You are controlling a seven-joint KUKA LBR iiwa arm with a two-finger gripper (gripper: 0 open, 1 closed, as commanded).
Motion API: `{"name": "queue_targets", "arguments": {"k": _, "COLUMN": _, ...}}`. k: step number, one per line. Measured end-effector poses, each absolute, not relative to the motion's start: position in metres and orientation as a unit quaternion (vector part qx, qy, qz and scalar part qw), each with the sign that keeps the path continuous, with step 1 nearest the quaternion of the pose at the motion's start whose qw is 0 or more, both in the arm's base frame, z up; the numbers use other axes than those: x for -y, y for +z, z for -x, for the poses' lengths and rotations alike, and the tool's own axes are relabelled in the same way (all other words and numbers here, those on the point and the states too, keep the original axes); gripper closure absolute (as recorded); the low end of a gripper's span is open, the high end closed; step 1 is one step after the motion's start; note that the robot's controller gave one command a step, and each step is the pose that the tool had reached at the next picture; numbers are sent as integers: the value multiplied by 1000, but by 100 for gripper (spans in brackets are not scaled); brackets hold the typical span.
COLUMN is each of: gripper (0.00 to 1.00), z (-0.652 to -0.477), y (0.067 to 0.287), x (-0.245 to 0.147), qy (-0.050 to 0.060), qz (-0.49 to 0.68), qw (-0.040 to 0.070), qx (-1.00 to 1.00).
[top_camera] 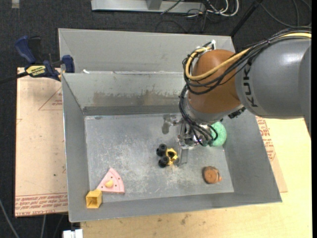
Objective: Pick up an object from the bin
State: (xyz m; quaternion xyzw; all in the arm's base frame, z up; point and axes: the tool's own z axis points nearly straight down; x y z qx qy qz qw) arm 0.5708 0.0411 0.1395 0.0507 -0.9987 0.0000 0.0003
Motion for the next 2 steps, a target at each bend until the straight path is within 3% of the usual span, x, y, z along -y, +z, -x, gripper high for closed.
{"name": "queue_targets", "arguments": {"k": 1, "gripper": 100, "z": -580, "y": 82, "x": -33, "qy": -1, "qz": -32, "qw": -1, "qx": 999}}
{"name": "queue_targets", "arguments": {"k": 2, "gripper": 100, "z": -580, "y": 82, "x": -33, "qy": -2, "qz": -32, "qw": -1, "qx": 1000}}
